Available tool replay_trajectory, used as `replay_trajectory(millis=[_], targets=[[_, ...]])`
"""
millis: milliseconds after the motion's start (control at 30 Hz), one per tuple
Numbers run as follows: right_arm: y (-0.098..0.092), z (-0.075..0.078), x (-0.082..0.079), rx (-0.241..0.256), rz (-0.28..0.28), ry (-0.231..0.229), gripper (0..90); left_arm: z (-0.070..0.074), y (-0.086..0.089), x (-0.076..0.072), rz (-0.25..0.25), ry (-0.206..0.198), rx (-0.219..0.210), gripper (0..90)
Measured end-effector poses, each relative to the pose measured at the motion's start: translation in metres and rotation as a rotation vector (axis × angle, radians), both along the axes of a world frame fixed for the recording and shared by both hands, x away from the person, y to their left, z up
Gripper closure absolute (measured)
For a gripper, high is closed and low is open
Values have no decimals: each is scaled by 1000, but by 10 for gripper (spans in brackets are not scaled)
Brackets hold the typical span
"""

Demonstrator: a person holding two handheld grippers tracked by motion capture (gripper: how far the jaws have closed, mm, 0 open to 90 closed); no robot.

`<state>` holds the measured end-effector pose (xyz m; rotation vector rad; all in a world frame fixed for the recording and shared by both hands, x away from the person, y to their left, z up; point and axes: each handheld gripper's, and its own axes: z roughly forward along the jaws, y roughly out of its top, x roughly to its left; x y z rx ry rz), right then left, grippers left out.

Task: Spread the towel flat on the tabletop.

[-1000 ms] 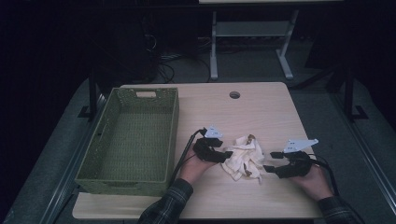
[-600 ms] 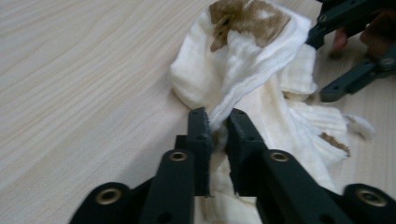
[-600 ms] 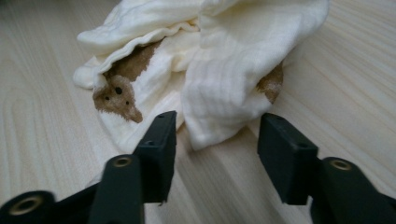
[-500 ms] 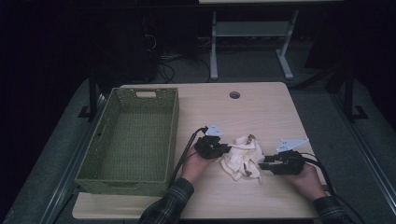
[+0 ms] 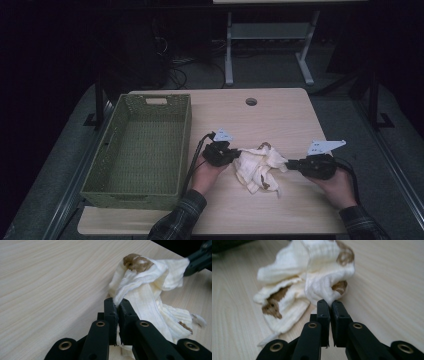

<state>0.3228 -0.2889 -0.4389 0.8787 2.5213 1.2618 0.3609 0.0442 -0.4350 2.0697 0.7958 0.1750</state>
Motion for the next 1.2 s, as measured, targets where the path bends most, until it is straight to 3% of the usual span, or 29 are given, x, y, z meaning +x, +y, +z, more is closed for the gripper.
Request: replay_trajectory(millis=[133, 333, 500, 733, 1100, 1200], targets=[[0, 11, 4, -1, 5, -35, 860, 3, 1, 0, 8, -11, -6, 853], [-11, 17, 20, -2, -24, -54, 860, 10, 3, 11, 71, -36, -20, 853], [-19, 19, 35, 8, -56, -44, 859, 16, 0, 22, 106, -63, 10, 852], [-28, 11, 62, 15, -96, 9, 855, 14, -13, 43, 143, -83, 74, 850], [-23, -5, 111, -13, -122, 67, 853, -3, -22, 78, 199, -41, 123, 846], [-24, -11, 122, -31, -141, 89, 849, -10, -21, 86, 208, -28, 153, 839]])
